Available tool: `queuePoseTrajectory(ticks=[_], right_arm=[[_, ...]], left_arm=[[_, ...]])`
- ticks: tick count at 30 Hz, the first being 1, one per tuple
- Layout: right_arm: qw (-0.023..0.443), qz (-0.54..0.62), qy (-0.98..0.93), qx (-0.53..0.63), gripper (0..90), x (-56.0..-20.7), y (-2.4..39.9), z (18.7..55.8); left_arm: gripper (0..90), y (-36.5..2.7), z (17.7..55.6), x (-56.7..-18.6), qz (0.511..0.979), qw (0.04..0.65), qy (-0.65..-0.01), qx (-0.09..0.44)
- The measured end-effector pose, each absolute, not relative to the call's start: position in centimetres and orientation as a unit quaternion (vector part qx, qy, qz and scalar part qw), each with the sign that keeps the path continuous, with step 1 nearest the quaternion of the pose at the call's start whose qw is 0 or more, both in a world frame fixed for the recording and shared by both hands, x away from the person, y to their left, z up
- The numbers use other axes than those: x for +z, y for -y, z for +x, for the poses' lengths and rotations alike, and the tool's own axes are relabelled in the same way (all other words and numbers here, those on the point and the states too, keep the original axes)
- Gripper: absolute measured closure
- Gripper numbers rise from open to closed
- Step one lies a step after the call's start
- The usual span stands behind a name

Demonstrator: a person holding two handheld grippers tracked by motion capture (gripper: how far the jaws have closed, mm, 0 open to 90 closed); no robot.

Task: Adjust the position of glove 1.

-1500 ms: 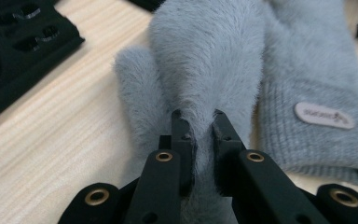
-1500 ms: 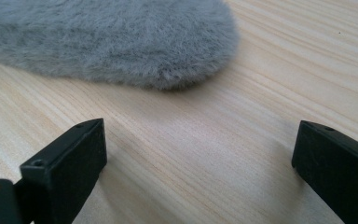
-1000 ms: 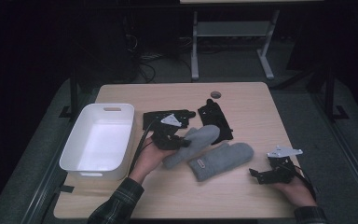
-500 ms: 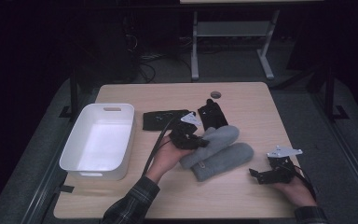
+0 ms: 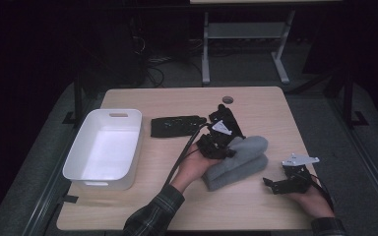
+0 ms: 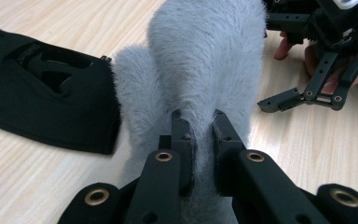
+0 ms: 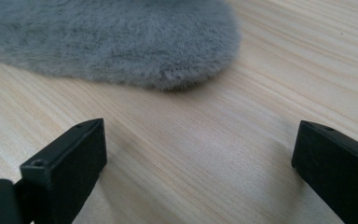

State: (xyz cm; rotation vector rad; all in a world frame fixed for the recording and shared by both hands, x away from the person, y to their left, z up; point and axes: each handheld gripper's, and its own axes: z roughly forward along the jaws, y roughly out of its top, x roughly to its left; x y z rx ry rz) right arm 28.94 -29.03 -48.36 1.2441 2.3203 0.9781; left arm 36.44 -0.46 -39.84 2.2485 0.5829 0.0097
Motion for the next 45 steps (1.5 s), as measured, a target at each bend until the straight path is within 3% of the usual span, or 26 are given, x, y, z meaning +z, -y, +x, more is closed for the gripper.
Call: queuePoseTrajectory(ticks=[13, 15, 18, 23, 35, 45], right_arm=[[0.166, 0.436, -0.815, 0.344, 2.7, -48.4, 29.0, 28.9], [0.166, 0.436, -0.815, 0.344, 2.7, -48.4, 29.0, 28.9], [0.166, 0.436, -0.815, 0.344, 2.7, -48.4, 29.0, 28.9], [0.166, 0.436, -0.815, 0.344, 2.7, -48.4, 29.0, 28.9], [0.165, 0.436, -0.815, 0.344, 2.7, -48.4, 28.9, 29.0], [0.166, 0.436, -0.815, 0.344, 2.7, -48.4, 28.9, 29.0]], left_arm=[[78.5, 1.7, 36.0, -41.5, 0.898, 0.376, -0.229, 0.005], [71.2, 1.7, 36.0, -41.7, 0.895, 0.382, -0.232, 0.001], [50.5, 1.6, 36.0, -41.3, 0.892, 0.392, -0.224, -0.002], [38.7, 1.0, 36.5, -39.9, 0.884, 0.413, -0.218, 0.013], [22.6, 1.2, 40.0, -40.1, 0.887, 0.404, -0.222, -0.005], [18.0, 2.0, 39.9, -42.6, 0.903, 0.368, -0.222, -0.023]])
